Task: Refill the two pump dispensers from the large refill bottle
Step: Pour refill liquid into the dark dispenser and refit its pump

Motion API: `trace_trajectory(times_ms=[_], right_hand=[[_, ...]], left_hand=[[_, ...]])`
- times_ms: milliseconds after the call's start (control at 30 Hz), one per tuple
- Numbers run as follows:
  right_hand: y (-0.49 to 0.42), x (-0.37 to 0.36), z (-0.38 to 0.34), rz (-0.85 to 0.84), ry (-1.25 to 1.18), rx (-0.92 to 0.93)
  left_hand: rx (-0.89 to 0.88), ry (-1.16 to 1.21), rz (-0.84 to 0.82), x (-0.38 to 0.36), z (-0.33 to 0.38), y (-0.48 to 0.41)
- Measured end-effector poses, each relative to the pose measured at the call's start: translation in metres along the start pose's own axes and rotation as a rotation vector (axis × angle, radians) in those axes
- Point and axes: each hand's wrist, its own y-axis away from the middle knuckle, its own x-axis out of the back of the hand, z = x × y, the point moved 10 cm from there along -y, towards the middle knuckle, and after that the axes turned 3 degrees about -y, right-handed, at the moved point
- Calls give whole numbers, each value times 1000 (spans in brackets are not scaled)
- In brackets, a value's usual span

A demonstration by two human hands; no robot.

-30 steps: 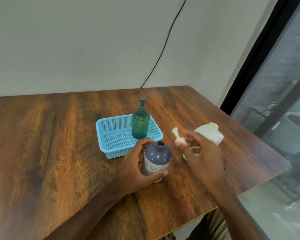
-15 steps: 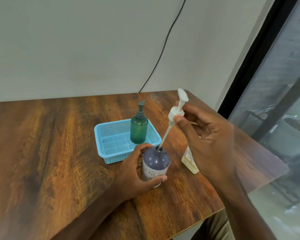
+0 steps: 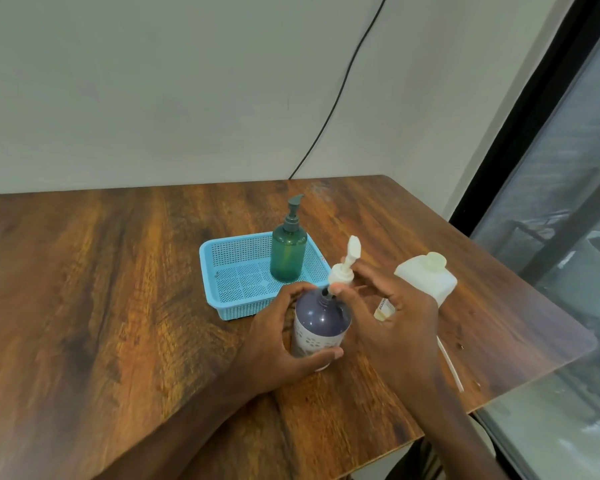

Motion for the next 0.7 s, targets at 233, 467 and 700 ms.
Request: trace_trajectory(times_ms=[233,467,700], right_hand=[[5,-22,13,-169,98,-40],[14,-19,15,-86,38,-70],[21,-19,14,14,90,15]], left_hand=[[-19,30,22,2,0,0],[-9,-1,7,1,-4,0],[-24,-13,17,2,-4,0]])
